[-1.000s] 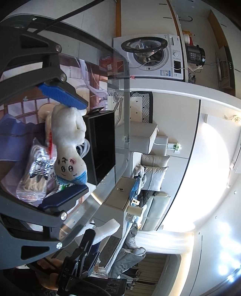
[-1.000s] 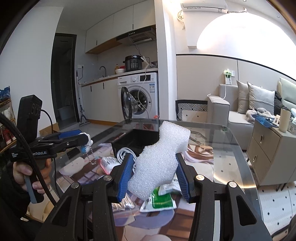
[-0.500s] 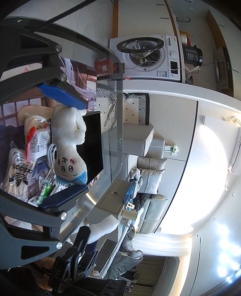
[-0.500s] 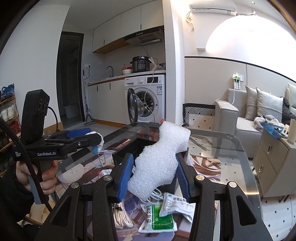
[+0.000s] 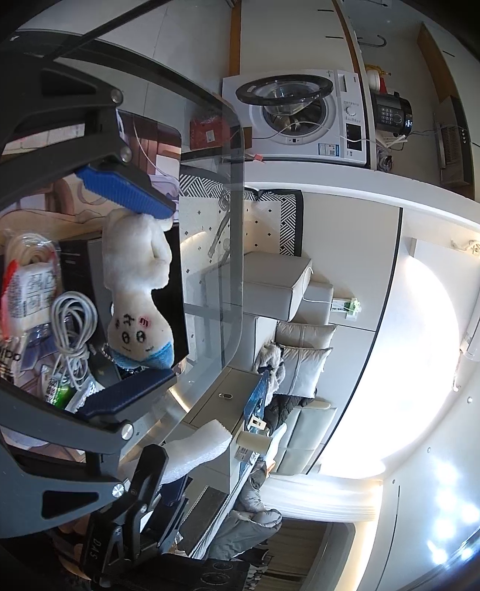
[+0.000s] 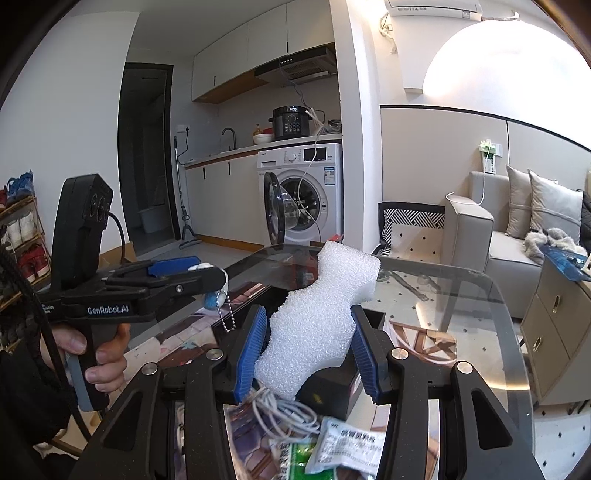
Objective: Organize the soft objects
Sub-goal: 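Lift the foam with right gripper while left gripper carries the doll over the black box, then open right gripper to drop the foam into the box while left gripper releases the doll there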
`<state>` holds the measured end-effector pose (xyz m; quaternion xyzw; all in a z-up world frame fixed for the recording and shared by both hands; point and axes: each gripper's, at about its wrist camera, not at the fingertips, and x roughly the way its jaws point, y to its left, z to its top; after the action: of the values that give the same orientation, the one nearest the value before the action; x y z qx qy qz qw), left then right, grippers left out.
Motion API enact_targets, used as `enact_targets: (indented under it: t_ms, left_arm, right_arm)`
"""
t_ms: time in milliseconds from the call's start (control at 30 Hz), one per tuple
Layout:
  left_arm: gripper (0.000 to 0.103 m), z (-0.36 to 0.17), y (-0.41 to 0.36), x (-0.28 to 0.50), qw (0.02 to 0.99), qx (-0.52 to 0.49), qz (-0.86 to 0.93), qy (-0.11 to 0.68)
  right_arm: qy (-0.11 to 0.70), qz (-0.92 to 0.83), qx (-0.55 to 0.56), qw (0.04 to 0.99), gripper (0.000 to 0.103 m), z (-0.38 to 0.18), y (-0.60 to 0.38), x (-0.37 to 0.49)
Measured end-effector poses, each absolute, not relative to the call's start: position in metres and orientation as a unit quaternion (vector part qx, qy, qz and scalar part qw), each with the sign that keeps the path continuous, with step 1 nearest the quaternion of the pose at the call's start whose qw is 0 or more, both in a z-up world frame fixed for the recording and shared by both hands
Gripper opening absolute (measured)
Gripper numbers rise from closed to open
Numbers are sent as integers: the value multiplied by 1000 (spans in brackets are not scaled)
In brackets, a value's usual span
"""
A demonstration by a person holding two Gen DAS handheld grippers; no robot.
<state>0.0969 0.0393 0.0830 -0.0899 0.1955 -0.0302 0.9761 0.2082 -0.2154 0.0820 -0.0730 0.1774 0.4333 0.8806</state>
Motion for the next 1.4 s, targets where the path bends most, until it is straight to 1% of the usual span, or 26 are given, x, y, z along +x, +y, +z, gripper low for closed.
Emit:
enact_targets:
  t_ms: [300, 533, 1000, 1400]
  left_arm:
    - [82, 90, 36, 119, 977, -72, -30, 197]
    - [82, 83, 35, 138, 974, -75, -32, 211]
    - [82, 53, 35, 172, 962, -84, -28, 259]
    - [83, 48, 34, 178, 962, -74, -31, 261]
  right_arm:
    - [180, 436, -72, 879, 47, 87, -206, 241]
    - [204, 441, -88, 870, 47, 68, -193, 260]
    - [240, 445, -109, 856, 47, 38, -168, 297]
    - [257, 441, -117, 852, 47, 22, -157, 307]
